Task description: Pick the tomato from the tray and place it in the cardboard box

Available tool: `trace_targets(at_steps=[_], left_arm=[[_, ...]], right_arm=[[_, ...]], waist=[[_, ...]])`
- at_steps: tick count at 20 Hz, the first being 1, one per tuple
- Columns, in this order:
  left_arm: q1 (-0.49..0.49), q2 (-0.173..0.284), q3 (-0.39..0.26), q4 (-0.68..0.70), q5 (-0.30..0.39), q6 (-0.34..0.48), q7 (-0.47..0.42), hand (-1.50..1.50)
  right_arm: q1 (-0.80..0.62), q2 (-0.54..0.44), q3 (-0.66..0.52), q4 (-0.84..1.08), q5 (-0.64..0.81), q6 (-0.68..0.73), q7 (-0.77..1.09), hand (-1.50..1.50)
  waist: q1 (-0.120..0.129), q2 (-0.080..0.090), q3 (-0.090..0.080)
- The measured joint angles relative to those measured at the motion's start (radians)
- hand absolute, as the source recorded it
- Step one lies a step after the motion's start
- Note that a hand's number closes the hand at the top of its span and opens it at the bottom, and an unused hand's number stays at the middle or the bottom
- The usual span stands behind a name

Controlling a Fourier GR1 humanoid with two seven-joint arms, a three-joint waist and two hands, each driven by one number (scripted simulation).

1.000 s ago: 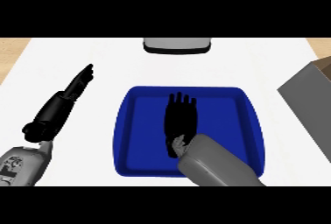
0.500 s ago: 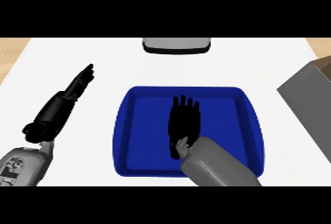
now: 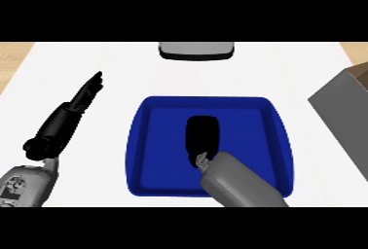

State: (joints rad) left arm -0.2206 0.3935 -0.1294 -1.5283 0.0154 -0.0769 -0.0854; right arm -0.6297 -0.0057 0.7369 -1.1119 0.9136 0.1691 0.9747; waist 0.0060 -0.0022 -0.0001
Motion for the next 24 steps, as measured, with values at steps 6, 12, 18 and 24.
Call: trace_targets(at_steps=[6,12,18,24], left_arm=[[-0.016,-0.024,0.014,0.024,-0.02,-0.017,-0.004,0.0],[-0.024,-0.036,0.013,0.008,-0.029,-0.022,0.018,0.0],[0.0,-0.025,0.04,0.005,-0.026,-0.048,0.003,0.0],[0.012,-0.036,0.051,0.004,-0.04,-0.046,0.002,0.0]], right_arm=[[-0.006,-0.066,-0.093,0.001,0.016,-0.056,-0.164,1.5],[-0.061,-0.182,-0.263,0.074,-0.073,-0.163,-0.447,1.5],[-0.106,-0.249,-0.299,0.011,-0.014,-0.2,-0.516,1.5],[-0.135,-0.302,-0.369,-0.161,0.031,-0.167,-0.412,1.5]], waist=[[-0.003,0.002,0.001],[0.003,0.006,0.001],[-0.004,0.001,0.0],[-0.014,-0.003,0.0]])
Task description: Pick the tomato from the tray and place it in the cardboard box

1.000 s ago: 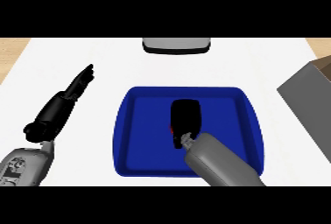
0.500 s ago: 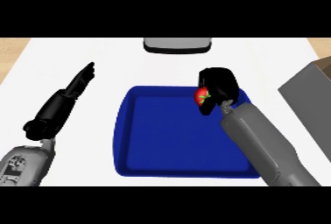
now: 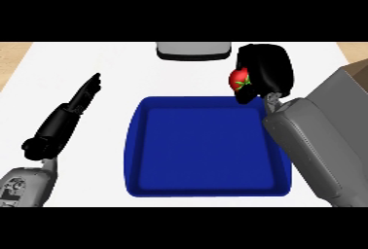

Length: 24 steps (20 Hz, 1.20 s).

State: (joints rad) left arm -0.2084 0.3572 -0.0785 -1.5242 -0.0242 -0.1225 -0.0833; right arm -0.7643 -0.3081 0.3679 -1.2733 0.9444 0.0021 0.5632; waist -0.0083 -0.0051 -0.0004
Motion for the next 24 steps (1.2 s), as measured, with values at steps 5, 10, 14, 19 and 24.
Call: trace_targets(at_steps=[5,10,14,19,24], left_arm=[[0.011,-0.005,0.004,-0.003,-0.002,-0.002,-0.006,0.0],[-0.014,-0.009,0.014,0.013,-0.008,-0.008,0.001,0.0],[-0.03,-0.019,0.015,0.004,-0.01,-0.014,0.025,0.0],[-0.011,-0.022,0.016,-0.007,-0.025,-0.022,0.013,0.0],[-0.01,-0.021,0.029,-0.007,-0.017,-0.036,0.015,0.0]], right_arm=[[-0.019,-0.031,-0.133,-0.077,0.017,-0.052,0.141,1.5],[-0.011,-0.099,-0.265,-0.091,0.023,-0.084,0.198,1.5],[0.003,-0.173,-0.37,-0.082,-0.005,-0.08,0.183,1.5],[0.053,-0.282,-0.457,-0.033,-0.043,-0.028,0.107,1.5],[0.114,-0.357,-0.523,0.071,-0.128,0.092,0.02,1.5]], waist=[[-0.004,-0.001,0.0],[-0.001,0.003,0.0],[0.003,0.004,0.0],[0.004,0.004,0.0],[0.006,0.005,0.0]])
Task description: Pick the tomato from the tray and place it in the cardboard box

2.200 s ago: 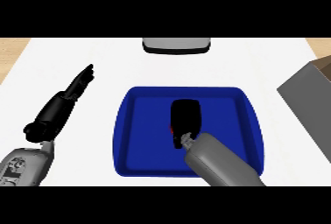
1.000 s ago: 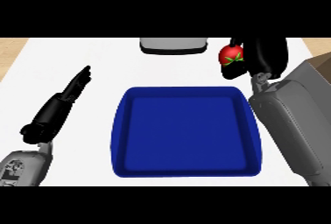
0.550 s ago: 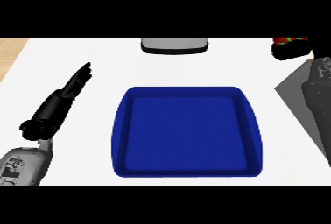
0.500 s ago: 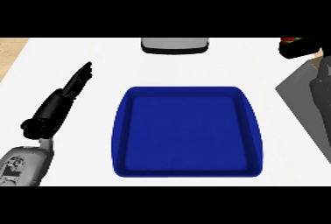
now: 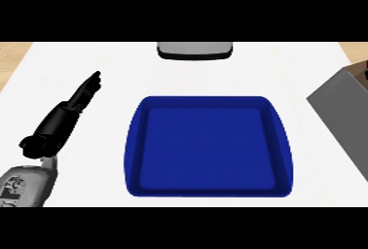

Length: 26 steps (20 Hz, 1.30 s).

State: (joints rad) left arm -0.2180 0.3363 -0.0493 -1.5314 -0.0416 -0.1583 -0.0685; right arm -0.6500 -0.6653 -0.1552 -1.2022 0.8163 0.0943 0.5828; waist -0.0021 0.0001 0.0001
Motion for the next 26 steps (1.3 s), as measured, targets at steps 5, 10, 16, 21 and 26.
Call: trace_targets(at_steps=[5,10,16,21,26], left_arm=[[0.008,-0.014,-0.007,-0.024,-0.017,0.008,0.008,0.0],[0.003,-0.018,-0.002,-0.03,-0.021,-0.001,0.013,0.0],[-0.007,-0.035,0.002,-0.011,-0.037,0.001,0.013,0.0],[0.006,-0.044,0.0,-0.018,-0.047,0.005,0.003,0.0],[0.014,-0.048,0.002,-0.007,-0.051,0.01,0.0,0.0]], right_arm=[[0.032,-0.062,-0.058,0.126,-0.083,0.121,-0.103,1.5],[0.06,-0.123,-0.078,0.255,-0.112,0.228,-0.196,-1.5],[0.087,-0.152,-0.103,0.296,-0.183,0.346,-0.338,-1.5],[0.075,-0.115,-0.199,0.289,-0.269,0.248,-0.465,-1.5],[0.005,-0.038,-0.418,0.294,-0.468,0.129,-0.495,-1.5]], waist=[[0.004,0.001,0.001],[0.008,0.002,0.0],[0.004,0.001,0.0],[0.004,-0.001,0.002],[-0.01,-0.005,0.003]])
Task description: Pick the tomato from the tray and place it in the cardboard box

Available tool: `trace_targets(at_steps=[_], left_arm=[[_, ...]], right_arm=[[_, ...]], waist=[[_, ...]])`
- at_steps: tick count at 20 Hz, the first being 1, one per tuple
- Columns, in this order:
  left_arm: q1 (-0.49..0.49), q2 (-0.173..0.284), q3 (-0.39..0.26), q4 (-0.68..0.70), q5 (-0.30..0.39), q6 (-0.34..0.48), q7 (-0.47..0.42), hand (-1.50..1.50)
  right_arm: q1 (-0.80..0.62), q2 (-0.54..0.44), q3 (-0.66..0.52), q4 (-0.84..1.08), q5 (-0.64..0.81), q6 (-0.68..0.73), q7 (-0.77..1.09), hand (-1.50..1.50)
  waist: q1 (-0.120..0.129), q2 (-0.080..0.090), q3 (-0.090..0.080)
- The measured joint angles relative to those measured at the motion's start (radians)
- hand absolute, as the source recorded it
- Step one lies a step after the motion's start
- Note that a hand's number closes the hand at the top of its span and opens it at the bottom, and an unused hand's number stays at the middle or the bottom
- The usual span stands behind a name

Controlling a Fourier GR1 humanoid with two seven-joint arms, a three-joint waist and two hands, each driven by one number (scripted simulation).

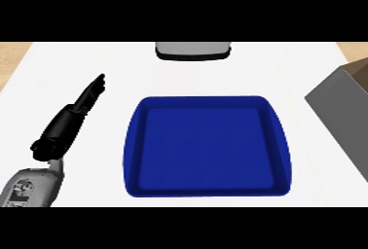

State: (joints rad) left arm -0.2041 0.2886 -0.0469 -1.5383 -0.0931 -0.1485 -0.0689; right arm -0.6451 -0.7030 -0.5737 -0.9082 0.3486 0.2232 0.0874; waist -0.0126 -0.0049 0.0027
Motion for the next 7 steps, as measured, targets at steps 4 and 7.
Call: trace_targets(at_steps=[4,7], left_arm=[[0.0,-0.002,0.001,-0.004,0.002,-0.005,-0.002,0.0],[0.001,0.005,0.011,0.007,0.007,-0.019,-0.017,0.0]], right_arm=[[-0.001,0.005,-0.159,0.045,-0.123,-0.061,-0.011,-1.5],[0.022,-0.021,-0.237,0.094,-0.181,-0.081,-0.046,-1.5]], waist=[[0.001,0.002,-0.001],[0.006,0.005,-0.001]])
